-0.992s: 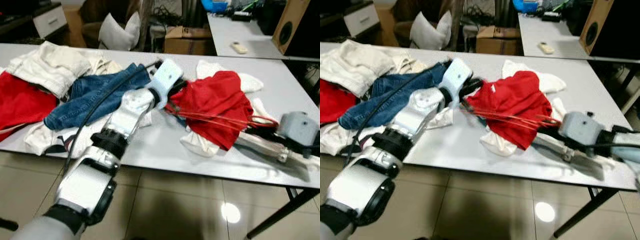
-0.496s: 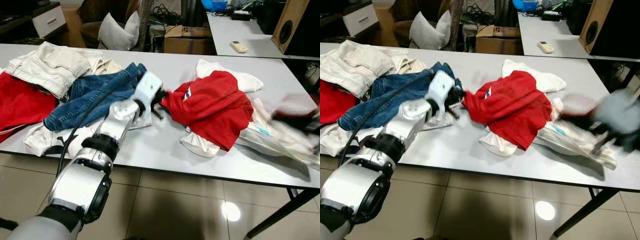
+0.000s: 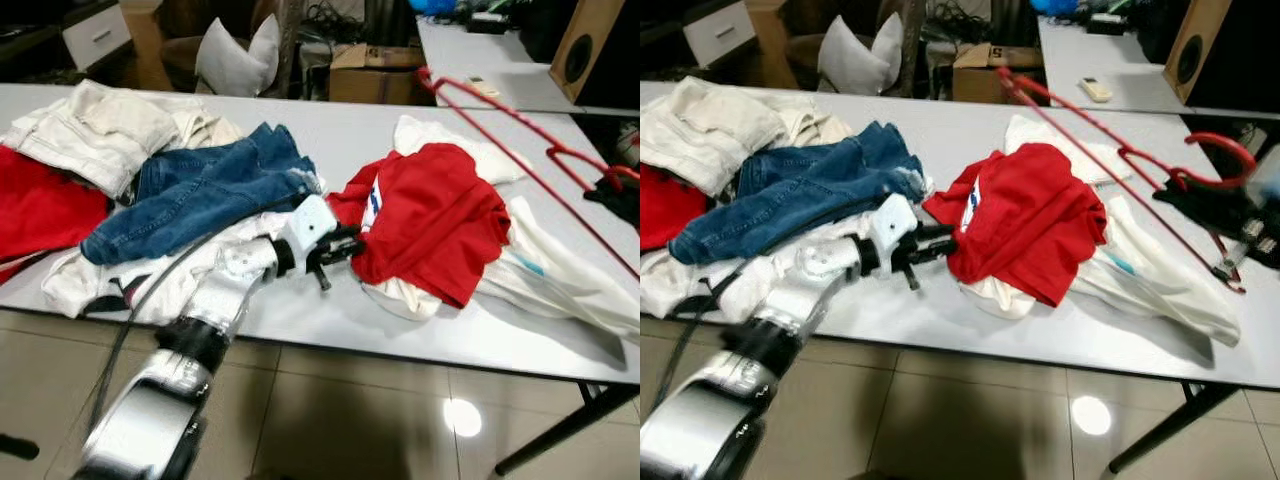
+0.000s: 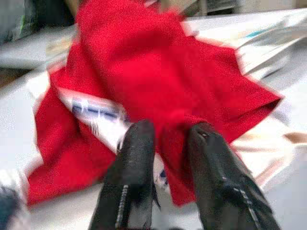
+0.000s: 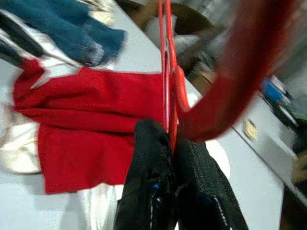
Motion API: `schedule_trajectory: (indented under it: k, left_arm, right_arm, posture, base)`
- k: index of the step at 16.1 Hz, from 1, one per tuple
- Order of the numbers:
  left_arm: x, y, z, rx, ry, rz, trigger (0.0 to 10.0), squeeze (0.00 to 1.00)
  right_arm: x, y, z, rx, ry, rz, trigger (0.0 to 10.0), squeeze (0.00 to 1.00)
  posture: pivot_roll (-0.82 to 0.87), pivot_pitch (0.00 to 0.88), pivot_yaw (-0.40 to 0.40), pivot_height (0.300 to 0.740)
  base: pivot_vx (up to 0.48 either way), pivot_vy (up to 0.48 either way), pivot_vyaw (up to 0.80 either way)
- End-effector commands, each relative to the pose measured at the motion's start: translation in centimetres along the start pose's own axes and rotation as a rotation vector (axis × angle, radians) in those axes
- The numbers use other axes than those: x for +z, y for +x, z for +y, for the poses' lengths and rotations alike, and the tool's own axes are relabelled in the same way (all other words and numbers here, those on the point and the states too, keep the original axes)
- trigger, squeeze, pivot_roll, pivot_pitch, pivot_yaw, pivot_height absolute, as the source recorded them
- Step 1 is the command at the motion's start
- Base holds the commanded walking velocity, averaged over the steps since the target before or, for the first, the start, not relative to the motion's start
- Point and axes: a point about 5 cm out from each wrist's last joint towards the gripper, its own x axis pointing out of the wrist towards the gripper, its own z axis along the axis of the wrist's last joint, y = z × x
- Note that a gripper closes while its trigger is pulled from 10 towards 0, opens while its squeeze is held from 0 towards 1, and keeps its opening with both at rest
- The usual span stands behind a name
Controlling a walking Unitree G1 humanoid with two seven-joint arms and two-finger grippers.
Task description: Hang hanger
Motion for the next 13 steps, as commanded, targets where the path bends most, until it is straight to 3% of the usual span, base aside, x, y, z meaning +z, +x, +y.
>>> schedule_trajectory:
  k: [1,3,4,6,8,9,10,11,12,13]
  left_arm:
    - [1.1,-0.5,0.2,-0.010,0.040,-0.017,10.0,1.00]
    - [4.0,-3.4,0.0,-0.007,-0.077,-0.139,10.0,1.00]
    - [5.1,-5.4,-0.5,-0.046,-0.135,-0.155,10.0,1.00]
    - [5.8,-6.8,-1.0,-0.079,-0.148,-0.146,10.0,1.00]
    - [7.9,-8.6,-0.6,-0.004,-0.160,-0.192,10.0,1.00]
    - [8.8,-9.0,0.5,0.135,-0.137,-0.212,10.0,1.00]
    - [9.1,-9.1,1.4,0.255,-0.138,-0.193,10.0,0.82]
    - [8.7,-9.1,2.0,0.353,-0.145,-0.159,10.0,0.00]
    - [8.4,-9.3,2.1,0.421,-0.123,-0.168,10.0,0.00]
    - [7.3,-9.3,2.0,0.486,-0.163,-0.120,10.0,0.00]
  right_arm:
    - [-0.2,0.5,0.6,-0.009,0.016,0.021,10.0,0.00]
    - [-0.2,2.4,2.5,-0.042,0.129,-0.020,10.0,0.00]
    - [-0.1,4.0,3.8,-0.045,0.185,-0.047,10.0,0.00]
    - [0.4,5.2,4.3,-0.071,0.240,-0.082,10.0,0.00]
    - [1.4,6.6,4.3,-0.138,0.305,-0.125,10.0,0.00]
    - [2.0,7.1,4.1,-0.171,0.332,-0.153,10.0,0.00]
    - [2.5,7.6,4.3,-0.198,0.360,-0.179,10.0,0.00]
    - [2.7,8.2,4.8,-0.244,0.421,-0.200,10.0,0.00]
    - [2.8,8.7,5.3,-0.290,0.479,-0.212,10.0,0.00]
    - [2.8,9.4,6.4,-0.297,0.507,-0.207,10.0,0.00]
  posture:
    - [-0.20,0.000,0.064,0.740]
    - [-0.18,0.000,0.062,0.740]
    - [-0.16,0.000,0.057,0.740]
    - [-0.15,0.000,0.049,0.740]
    - [-0.14,0.000,0.043,0.740]
    - [-0.14,0.000,0.040,0.740]
    - [-0.13,0.000,0.037,0.740]
    - [-0.13,0.000,0.038,0.740]
    - [-0.13,0.000,0.038,0.740]
    - [-0.13,0.000,0.045,0.740]
  base:
    - [0.000,0.000,0.00]
    - [0.000,0.000,0.00]
    - [0.000,0.000,0.00]
    - [0.000,0.000,0.00]
    - [0.000,0.000,0.00]
    - [0.000,0.000,0.00]
    - [0.000,0.000,0.00]
    - [0.000,0.000,0.00]
    - [0.000,0.000,0.00]
    - [0.000,0.000,0.00]
